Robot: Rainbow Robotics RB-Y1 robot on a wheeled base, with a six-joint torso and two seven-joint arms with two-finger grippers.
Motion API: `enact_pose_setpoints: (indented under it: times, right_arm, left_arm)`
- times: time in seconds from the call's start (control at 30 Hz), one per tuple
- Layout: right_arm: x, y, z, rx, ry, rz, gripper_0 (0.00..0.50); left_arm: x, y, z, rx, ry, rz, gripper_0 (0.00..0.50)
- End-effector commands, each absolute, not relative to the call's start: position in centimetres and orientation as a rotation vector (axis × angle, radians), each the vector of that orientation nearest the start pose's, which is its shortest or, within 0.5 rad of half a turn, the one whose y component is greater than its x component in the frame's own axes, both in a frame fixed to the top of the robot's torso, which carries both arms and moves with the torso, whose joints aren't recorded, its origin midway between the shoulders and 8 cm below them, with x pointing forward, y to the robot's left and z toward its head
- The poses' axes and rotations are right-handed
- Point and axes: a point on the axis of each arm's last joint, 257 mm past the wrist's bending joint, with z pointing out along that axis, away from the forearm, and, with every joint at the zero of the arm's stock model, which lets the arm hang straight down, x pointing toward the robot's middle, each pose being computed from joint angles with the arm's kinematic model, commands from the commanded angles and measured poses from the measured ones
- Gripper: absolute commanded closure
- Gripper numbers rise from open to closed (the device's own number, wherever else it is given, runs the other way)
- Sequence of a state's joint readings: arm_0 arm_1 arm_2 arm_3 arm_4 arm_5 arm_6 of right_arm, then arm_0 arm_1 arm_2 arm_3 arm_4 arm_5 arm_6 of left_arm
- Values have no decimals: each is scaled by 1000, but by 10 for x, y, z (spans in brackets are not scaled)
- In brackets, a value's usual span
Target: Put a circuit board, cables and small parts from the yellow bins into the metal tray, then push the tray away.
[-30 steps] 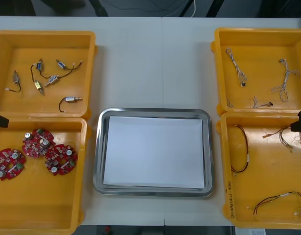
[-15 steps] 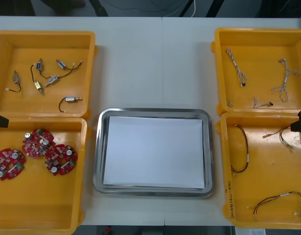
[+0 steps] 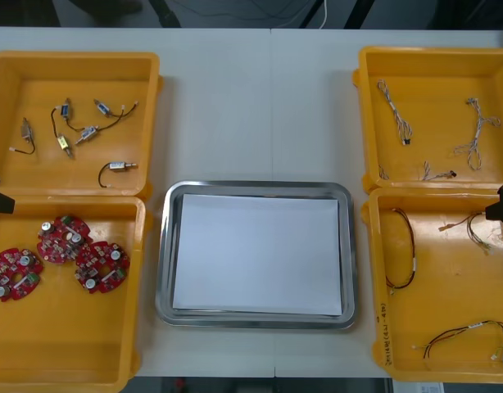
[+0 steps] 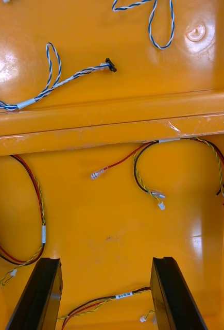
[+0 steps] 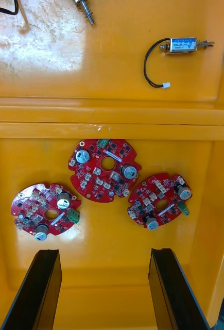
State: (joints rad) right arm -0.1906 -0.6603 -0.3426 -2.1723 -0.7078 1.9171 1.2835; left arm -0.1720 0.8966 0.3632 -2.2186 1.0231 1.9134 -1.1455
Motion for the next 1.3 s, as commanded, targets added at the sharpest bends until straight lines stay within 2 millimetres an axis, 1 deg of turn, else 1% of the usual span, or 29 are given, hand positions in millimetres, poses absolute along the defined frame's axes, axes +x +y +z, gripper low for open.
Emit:
enact_pose_setpoints:
  times: [0.03,1.3]
  right_arm:
    - [392,-391,-151,193,2589,-36,0]
    - [392,-391,-151,193,2589,-36,0]
  left_arm:
    - [361,378,-121,44,2647,14,0]
    - [361,378,-121,44,2647,14,0]
